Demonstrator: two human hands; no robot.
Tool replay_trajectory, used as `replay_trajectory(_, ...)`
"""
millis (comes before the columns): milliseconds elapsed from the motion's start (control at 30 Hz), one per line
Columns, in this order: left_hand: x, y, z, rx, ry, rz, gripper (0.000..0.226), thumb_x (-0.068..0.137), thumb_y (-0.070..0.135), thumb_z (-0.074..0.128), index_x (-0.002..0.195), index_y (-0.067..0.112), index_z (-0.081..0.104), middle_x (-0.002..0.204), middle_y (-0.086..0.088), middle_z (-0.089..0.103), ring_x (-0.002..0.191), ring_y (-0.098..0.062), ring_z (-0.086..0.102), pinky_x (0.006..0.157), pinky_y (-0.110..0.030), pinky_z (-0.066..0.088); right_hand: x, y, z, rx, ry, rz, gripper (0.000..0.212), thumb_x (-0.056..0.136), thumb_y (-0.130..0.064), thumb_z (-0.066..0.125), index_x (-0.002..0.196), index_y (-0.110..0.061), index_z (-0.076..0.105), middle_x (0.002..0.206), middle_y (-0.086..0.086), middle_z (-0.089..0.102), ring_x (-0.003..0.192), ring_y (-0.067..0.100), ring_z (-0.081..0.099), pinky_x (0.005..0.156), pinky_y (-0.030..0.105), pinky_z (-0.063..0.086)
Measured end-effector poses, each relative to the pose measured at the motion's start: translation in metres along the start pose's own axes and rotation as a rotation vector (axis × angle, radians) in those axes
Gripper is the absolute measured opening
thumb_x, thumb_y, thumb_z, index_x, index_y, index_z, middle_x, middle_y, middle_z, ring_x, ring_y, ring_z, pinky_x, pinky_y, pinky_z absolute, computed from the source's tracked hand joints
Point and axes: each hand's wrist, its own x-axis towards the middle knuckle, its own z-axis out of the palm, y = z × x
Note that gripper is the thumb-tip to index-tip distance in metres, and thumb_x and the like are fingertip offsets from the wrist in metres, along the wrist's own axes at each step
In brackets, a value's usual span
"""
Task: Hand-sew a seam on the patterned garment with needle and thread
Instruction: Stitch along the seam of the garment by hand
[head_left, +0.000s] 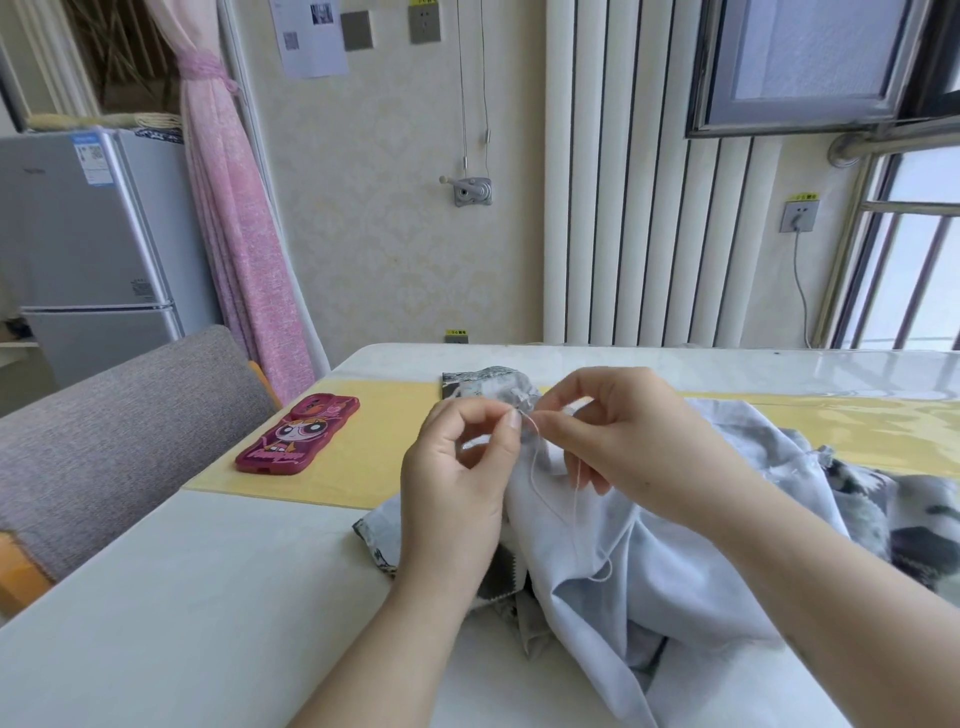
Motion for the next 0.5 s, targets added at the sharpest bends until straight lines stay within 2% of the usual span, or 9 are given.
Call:
replay_trajectory(100,0.002,-0.003,-0.002,-0.032,0.038,-0.056,0.013,0.089,0.012,0.064,0.079,0.021,0.067,0.073,0.008,0.068,0.070,-0.005,0.060,0.068,-0.018,0.049,0.001,0.000,-0.006,0.075,-0.005,-0.056,0.009,0.086,-0.022,0.065,0.084,-0.018,0.058,0.050,-0.003,0.063,0.043,0.008,0.051,0.052,0.018,0.042)
replay_trajectory(300,0.001,-0.002,-0.002,-0.035,0.037,-0.112,0.009,0.087,0.016,0.064,0.088,0.021,0.071,0.084,0.005,0.074,0.081,-0.009,0.067,0.078,-0.027,0.053,-0.002,-0.003,-0.010,0.086,-0.019,-0.174,0.013,0.084,-0.013,0.067,0.076,-0.018,0.058,0.060,0.000,0.068,0.054,0.010,0.061,0.062,0.023,0.052)
replay_trajectory(400,0.000,0.000,-0.001,-0.041,0.010,-0.118,0.013,0.086,0.016,0.065,0.082,0.027,0.071,0.080,0.007,0.074,0.076,-0.005,0.065,0.073,-0.024,0.051,-0.002,0.001,-0.004,0.072,0.001,-0.204,0.014,0.082,-0.014,0.070,0.076,-0.017,0.057,0.060,-0.002,0.067,0.057,0.013,0.063,0.065,0.031,0.054)
replay_trajectory(500,-0.002,-0.001,0.000,-0.106,-0.056,-0.151,0.011,0.084,0.023,0.066,0.080,0.030,0.073,0.081,0.003,0.073,0.078,-0.010,0.066,0.076,-0.030,0.052,0.000,0.005,0.001,0.085,0.011,-0.189,0.017,0.080,-0.015,0.073,0.075,-0.015,0.057,0.061,0.001,0.068,0.060,0.019,0.064,0.068,0.040,0.053)
